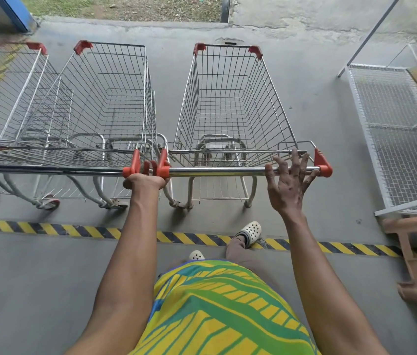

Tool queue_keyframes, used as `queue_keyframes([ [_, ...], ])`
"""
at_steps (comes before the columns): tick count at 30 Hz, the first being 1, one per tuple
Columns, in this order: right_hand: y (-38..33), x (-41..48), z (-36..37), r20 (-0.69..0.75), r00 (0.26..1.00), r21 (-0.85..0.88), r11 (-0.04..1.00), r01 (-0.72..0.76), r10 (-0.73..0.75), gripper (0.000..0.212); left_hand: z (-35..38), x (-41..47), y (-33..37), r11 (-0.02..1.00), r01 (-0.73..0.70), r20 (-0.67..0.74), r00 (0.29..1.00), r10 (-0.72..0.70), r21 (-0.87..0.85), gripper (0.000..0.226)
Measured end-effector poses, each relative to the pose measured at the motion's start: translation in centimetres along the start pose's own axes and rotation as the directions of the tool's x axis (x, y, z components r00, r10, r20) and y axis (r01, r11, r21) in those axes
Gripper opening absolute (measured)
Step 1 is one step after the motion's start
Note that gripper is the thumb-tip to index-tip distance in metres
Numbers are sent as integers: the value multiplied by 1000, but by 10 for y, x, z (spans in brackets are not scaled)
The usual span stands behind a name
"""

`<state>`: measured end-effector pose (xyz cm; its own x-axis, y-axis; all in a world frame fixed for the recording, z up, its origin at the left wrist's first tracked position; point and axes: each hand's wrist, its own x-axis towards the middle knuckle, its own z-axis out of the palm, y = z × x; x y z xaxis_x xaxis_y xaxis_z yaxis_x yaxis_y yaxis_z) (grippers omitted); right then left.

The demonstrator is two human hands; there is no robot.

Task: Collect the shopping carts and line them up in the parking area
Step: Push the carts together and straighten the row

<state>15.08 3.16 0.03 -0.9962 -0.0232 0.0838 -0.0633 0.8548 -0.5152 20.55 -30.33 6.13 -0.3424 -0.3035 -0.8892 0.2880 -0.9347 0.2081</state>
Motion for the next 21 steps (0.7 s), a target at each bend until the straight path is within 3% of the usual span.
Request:
queue_keyframes([
  [3, 0, 0, 0, -2, 1000, 1, 1000, 5, -5, 58, -13, 2, -5, 995, -22, -42, 999, 27, 101, 67],
  [6, 0, -1, 0, -7, 1000, 1, 1000, 4, -4, 56, -26, 9, -13, 987, 43, -91, 995, -29, 154, 73],
  [9, -1, -4, 1, -30, 1000, 12, 1000, 9, -8, 56, -43, 8, -29, 957, 56, -78, 996, -36, 286, 55],
  [12, -2, -10, 2, -66, 997, 15, 999, 28, -27, 54, -64, -1, -40, 904, 59, 17, 997, -73, 423, 29],
  [16, -3, -14, 3, -45, 998, -2, 999, 43, -43, 52, -73, -7, -44, 825, -17, 187, 976, -107, 564, 22],
  [21, -2, -15, 7, -48, 998, -7, 999, 31, -32, 48, -68, -10, -43, 780, -202, 398, 915, -66, 593, 11],
])
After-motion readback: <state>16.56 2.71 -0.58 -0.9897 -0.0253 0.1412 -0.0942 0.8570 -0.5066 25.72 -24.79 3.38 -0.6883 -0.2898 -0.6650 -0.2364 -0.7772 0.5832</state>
